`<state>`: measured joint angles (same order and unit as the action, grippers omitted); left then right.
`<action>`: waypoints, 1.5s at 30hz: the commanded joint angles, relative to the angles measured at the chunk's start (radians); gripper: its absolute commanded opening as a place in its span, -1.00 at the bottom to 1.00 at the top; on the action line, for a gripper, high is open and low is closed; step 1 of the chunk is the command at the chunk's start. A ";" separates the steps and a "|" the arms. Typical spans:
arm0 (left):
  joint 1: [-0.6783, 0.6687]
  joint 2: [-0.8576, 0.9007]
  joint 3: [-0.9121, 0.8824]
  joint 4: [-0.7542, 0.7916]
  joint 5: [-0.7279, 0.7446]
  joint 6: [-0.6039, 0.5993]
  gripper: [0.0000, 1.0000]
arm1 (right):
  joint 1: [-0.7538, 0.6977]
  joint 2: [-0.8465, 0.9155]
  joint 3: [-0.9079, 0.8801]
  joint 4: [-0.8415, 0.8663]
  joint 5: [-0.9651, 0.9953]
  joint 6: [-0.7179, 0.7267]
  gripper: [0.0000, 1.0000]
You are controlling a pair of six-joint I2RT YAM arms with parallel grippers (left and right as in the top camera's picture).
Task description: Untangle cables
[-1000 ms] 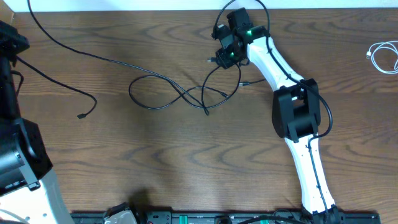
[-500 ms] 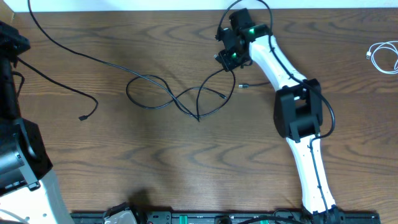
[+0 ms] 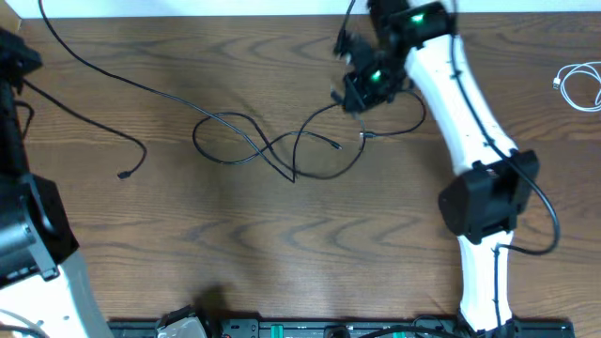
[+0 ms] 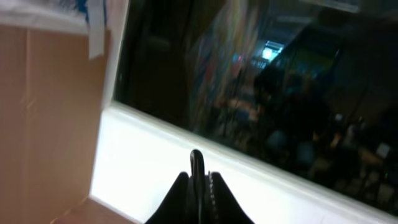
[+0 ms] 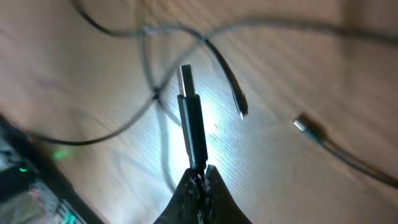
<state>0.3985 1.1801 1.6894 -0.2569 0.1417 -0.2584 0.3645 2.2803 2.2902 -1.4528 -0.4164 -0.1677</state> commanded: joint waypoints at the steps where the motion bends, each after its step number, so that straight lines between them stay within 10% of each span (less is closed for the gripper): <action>1: 0.004 0.022 0.012 0.118 0.049 -0.045 -0.85 | 0.016 0.070 -0.065 0.018 0.129 0.095 -0.98; 9: 0.004 0.024 0.012 0.411 0.085 -0.287 -0.85 | 0.050 0.081 -0.252 0.161 0.119 0.096 -0.92; 12: 0.004 0.024 0.012 0.436 0.179 -0.353 -0.85 | 0.068 0.081 -0.256 0.162 0.132 0.065 0.39; 16: 0.004 0.023 0.012 0.452 0.277 -0.392 -0.85 | 0.044 0.081 -0.205 0.167 0.134 0.066 0.82; 26: -0.094 0.069 0.012 0.404 0.570 -0.435 -0.85 | -0.030 0.101 -0.146 0.426 0.097 0.197 0.74; 34: -0.204 0.166 0.012 0.389 0.663 -0.435 -0.85 | 0.063 0.203 -0.146 0.640 0.092 0.599 0.31; 45: -0.215 0.177 0.012 0.357 0.686 -0.423 -0.85 | 0.147 0.323 -0.147 0.897 0.163 0.928 0.42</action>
<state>0.1860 1.3674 1.6863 0.1078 0.8070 -0.6842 0.5011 2.5412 2.1422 -0.5797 -0.3000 0.6521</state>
